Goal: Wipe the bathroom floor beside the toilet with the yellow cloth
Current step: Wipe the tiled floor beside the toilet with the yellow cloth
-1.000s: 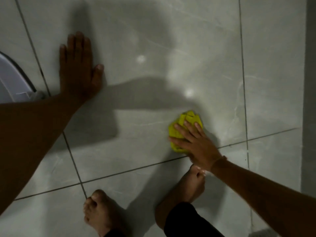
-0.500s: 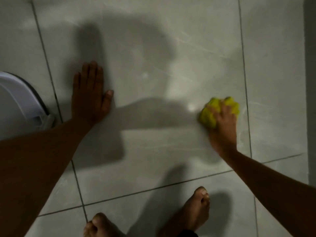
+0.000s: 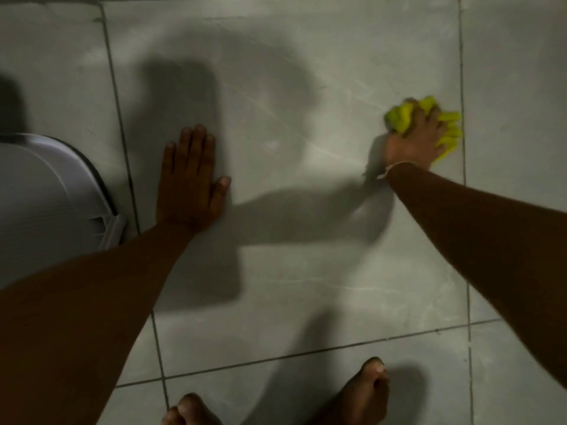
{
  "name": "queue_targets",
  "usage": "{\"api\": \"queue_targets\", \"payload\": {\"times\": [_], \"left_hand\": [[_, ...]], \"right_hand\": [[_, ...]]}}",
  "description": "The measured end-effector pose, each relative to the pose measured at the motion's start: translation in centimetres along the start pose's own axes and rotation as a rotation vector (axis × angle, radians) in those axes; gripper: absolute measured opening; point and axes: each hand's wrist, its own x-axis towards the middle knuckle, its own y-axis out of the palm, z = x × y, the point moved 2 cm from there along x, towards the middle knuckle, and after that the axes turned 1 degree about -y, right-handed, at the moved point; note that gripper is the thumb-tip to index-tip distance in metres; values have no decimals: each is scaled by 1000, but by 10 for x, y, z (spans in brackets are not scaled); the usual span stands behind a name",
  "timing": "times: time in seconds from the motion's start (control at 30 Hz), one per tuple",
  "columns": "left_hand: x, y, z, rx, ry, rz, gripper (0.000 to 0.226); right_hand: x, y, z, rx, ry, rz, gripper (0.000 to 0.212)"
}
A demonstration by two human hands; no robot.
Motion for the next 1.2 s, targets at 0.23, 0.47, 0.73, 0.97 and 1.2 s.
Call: {"api": "queue_targets", "payload": {"times": [0.23,0.47,0.73,0.97,1.2], "left_hand": [[0,-2,0,-19,4,3,73],[0,1,0,-24,17,13,73],[1,0,0,-28,17,8,73],[1,-3,-1,-30,18,43,73],[1,-3,-1,-11,24,48,72]], "right_hand": [[-72,2,-27,-160,-1225,565,57],[-111,50,62,-29,-905,140,50],[-155,45,-27,-134,-978,221,68],[-245,62,-20,-169,-1168,372,64],[-140,31,-31,66,-359,40,50]]}}
